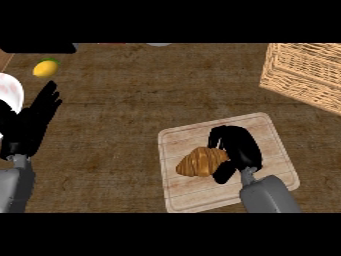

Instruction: Pick the croissant from the cutting board and place it in the basket

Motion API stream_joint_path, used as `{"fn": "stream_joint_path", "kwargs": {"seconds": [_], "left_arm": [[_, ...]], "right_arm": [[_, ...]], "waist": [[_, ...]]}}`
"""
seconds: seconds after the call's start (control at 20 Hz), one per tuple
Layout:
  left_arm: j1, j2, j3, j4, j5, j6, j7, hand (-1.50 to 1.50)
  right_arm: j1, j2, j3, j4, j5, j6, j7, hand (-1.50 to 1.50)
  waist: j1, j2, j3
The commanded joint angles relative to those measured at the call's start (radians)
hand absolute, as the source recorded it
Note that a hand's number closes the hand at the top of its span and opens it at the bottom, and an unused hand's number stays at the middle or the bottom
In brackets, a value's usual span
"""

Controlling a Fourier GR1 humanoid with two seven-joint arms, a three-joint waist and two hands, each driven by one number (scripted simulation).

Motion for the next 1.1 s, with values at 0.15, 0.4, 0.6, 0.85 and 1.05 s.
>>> {"fn": "stream_joint_path", "kwargs": {"seconds": [0.15, 0.4, 0.6, 0.85, 1.05], "left_arm": [[0.016, -0.020, -0.001, 0.091, -0.020, -0.020, -0.110, 0.00], [-0.010, -0.021, -0.003, 0.001, -0.015, 0.000, 0.011, 0.00], [0.027, 0.016, 0.023, -0.026, 0.008, -0.036, 0.000, 0.00], [0.029, -0.026, 0.002, 0.003, -0.011, -0.010, -0.031, 0.00], [0.042, -0.002, 0.023, -0.029, 0.007, -0.026, -0.004, 0.00]], "right_arm": [[-0.106, 0.061, 0.209, 0.048, -0.040, -0.081, 0.231, 1.50], [-0.053, 0.062, 0.283, -0.025, -0.062, -0.084, 0.288, 1.50], [-0.027, 0.063, 0.262, -0.075, -0.192, -0.242, 0.229, 1.50], [-0.007, 0.063, 0.341, -0.327, -0.253, -0.412, 0.197, 1.50], [-0.018, 0.055, 0.277, -0.427, -0.104, -0.423, 0.237, 1.50]], "waist": [[0.011, 0.012, 0.008], [0.004, 0.009, 0.008], [0.011, 0.009, 0.009], [-0.004, 0.005, 0.009], [-0.007, 0.005, 0.008]]}}
